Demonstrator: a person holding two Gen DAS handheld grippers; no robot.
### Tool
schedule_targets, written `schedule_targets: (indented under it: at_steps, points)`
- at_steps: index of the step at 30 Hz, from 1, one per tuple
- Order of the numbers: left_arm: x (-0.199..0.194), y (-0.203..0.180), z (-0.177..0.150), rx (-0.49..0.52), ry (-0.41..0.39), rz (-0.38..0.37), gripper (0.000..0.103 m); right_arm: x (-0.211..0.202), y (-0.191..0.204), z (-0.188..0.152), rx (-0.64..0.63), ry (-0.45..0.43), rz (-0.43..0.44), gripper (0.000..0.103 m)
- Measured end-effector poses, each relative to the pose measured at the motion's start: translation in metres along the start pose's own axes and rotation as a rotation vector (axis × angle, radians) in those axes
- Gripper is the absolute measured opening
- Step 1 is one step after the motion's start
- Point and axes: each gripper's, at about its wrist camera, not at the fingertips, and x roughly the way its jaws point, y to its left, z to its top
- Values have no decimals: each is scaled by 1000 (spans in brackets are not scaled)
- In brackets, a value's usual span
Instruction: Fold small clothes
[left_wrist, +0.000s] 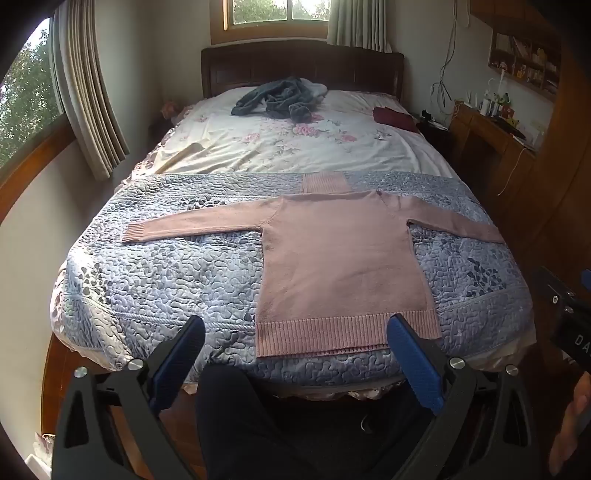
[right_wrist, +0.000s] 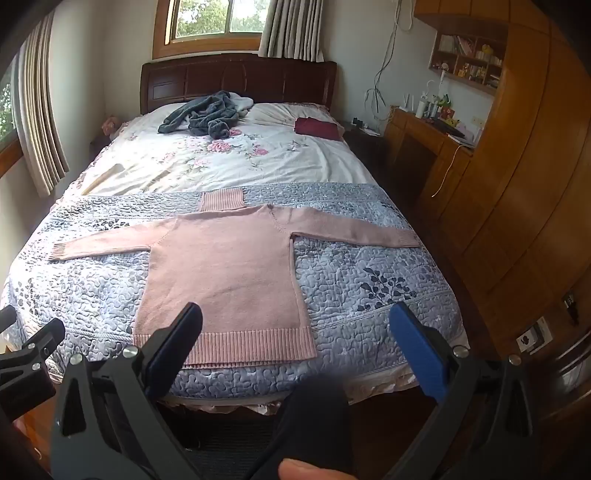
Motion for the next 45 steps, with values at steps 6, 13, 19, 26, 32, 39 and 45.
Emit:
schedule_targets:
  at_steps: [6,13,19,26,32,39,45]
  points:
    - [0,-1,1,-1,-8,3,99,1,-4,-2,0,-7,9,100]
    - [-8,3,4,-2,-21,8,99,-2,-1,0,-3,-10,13,100]
    - [-10,3,4,-8,-31,15,99,-1,0,0,-9,-12,14,100]
    - [-13,3,4,-12,-42,19,99,-2,2,1,-13,-14,17,100]
    - [-17,2,7,-11,-54,29,99,-1,1,1,-10,-14,18,100]
    - [-19,3,7,-12,-59,32,99,-2,1,0,-9,-16,23,100]
    - [-22,4,6,-15,-65,37,99,-3,0,0,-5,-21,24,100]
